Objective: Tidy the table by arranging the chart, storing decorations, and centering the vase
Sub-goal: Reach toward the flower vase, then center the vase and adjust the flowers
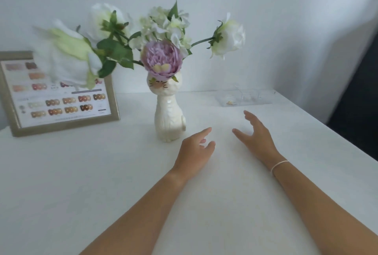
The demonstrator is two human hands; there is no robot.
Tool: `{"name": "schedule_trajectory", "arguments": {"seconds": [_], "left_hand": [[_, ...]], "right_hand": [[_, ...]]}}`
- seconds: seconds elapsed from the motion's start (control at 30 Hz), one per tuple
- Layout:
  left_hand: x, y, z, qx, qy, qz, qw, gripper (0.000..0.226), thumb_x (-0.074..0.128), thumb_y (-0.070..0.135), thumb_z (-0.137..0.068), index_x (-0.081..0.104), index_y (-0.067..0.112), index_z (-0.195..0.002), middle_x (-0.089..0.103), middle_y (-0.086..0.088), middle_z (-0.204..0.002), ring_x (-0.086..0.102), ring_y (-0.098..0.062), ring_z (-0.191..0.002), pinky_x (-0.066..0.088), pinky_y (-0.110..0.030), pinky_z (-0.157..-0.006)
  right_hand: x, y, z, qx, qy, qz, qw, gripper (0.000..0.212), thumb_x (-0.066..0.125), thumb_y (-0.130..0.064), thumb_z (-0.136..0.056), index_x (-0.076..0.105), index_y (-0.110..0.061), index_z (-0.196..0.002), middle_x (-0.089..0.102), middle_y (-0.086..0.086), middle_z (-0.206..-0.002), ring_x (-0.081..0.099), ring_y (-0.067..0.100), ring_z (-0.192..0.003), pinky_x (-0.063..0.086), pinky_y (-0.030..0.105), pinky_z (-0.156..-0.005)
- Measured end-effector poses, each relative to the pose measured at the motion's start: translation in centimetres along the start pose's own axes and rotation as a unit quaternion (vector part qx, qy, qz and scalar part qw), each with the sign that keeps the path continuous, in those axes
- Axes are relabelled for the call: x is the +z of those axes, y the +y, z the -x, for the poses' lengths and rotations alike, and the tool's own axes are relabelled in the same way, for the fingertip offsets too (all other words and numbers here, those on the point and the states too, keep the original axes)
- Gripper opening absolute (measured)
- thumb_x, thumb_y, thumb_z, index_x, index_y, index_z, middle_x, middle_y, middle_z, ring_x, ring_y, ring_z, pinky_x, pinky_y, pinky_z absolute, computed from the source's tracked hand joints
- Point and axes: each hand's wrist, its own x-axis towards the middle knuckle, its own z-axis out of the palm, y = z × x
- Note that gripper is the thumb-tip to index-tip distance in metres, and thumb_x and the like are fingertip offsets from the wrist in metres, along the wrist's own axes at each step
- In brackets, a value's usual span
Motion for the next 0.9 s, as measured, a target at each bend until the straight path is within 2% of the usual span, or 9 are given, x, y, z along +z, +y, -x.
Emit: {"name": "schedule_trajectory", "arguments": {"seconds": [0.07,0.13,0.3,0.43,0.53,0.6,0.73,0.83,0.9], "left_hand": [[-1.6,-0.6,1.6,-0.003,0.005,0.010,1.000,0.043,0.057,0.024,-0.088,0.053,0.031,-0.130,0.061,-0.003,-0.116,0.059,-0.005,-0.089,0.039,0.004,-0.067],[-3.5,-1.2,2.9,-0.006,0.017,0.018,1.000,0.039,0.058,0.024,-0.087,0.057,0.033,-0.125,0.062,0.002,-0.107,0.060,0.000,-0.079,0.039,0.005,-0.062],[-7.5,-2.3,4.5,0.014,0.069,0.039,0.997,0.025,0.058,0.013,-0.086,0.065,0.031,-0.102,0.060,0.022,-0.092,0.058,0.007,-0.084,0.038,0.004,-0.063],[-9.6,-2.9,4.1,0.015,0.123,0.063,0.990,0.024,0.055,0.007,-0.086,0.062,0.025,-0.101,0.061,0.017,-0.101,0.058,0.002,-0.091,0.041,0.000,-0.071],[-10.6,-3.5,3.1,-0.012,0.140,0.103,0.985,0.030,0.054,0.010,-0.088,0.058,0.020,-0.115,0.056,0.009,-0.119,0.056,-0.014,-0.108,0.048,-0.031,-0.096],[-11.2,-3.9,2.3,-0.023,0.116,0.119,0.986,0.040,0.052,0.010,-0.088,0.052,0.025,-0.125,0.050,0.010,-0.129,0.051,-0.016,-0.117,0.044,-0.041,-0.102],[-12.0,-4.4,0.9,-0.034,0.070,0.157,0.985,0.054,0.054,0.018,-0.085,0.042,0.038,-0.133,0.040,0.014,-0.137,0.042,-0.014,-0.128,0.036,-0.044,-0.110],[-12.3,-4.5,-0.2,-0.046,0.043,0.174,0.983,0.065,0.054,0.031,-0.075,0.037,0.046,-0.135,0.034,0.009,-0.147,0.036,-0.014,-0.134,0.034,-0.043,-0.112],[-12.4,-4.6,-1.0,-0.042,0.020,0.173,0.984,0.067,0.056,0.033,-0.076,0.033,0.048,-0.137,0.028,0.008,-0.152,0.034,-0.015,-0.136,0.032,-0.044,-0.113]], "right_hand": [[0.5,-1.4,1.3,0.005,0.000,-0.030,1.000,0.066,0.067,-0.036,-0.080,0.036,-0.026,-0.138,0.047,0.000,-0.138,0.043,0.014,-0.127,0.029,0.022,-0.099],[1.2,-2.7,2.5,0.009,-0.006,-0.069,0.998,0.065,0.067,-0.038,-0.079,0.037,-0.028,-0.136,0.050,-0.001,-0.135,0.044,0.013,-0.125,0.031,0.024,-0.101],[4.1,-6.1,4.7,-0.012,-0.052,-0.108,0.993,0.066,0.070,-0.041,-0.076,0.039,-0.033,-0.133,0.050,-0.006,-0.128,0.044,0.005,-0.117,0.032,0.023,-0.099],[6.4,-8.0,5.1,-0.021,-0.073,-0.137,0.988,0.069,0.071,-0.042,-0.075,0.037,-0.034,-0.135,0.049,-0.006,-0.132,0.042,0.004,-0.117,0.031,0.022,-0.098],[7.9,-8.9,4.8,-0.013,-0.077,-0.159,0.984,0.075,0.071,-0.044,-0.073,0.033,-0.034,-0.137,0.045,-0.006,-0.138,0.042,0.009,-0.122,0.030,0.021,-0.096],[8.7,-9.5,4.4,-0.005,-0.072,-0.175,0.982,0.077,0.071,-0.043,-0.074,0.031,-0.034,-0.139,0.041,-0.007,-0.142,0.041,0.009,-0.123,0.030,0.021,-0.095],[10.0,-10.5,3.3,0.017,-0.059,-0.220,0.974,0.078,0.071,-0.043,-0.074,0.029,-0.036,-0.140,0.038,-0.006,-0.144,0.040,0.007,-0.118,0.031,0.022,-0.096],[10.5,-10.9,2.5,0.026,-0.062,-0.236,0.969,0.079,0.071,-0.044,-0.073,0.029,-0.038,-0.139,0.039,-0.007,-0.143,0.041,0.009,-0.120,0.031,0.022,-0.097],[10.8,-11.0,2.0,0.025,-0.070,-0.241,0.968,0.080,0.072,-0.044,-0.072,0.029,-0.039,-0.138,0.039,-0.009,-0.140,0.041,0.007,-0.119,0.031,0.022,-0.097]]}}
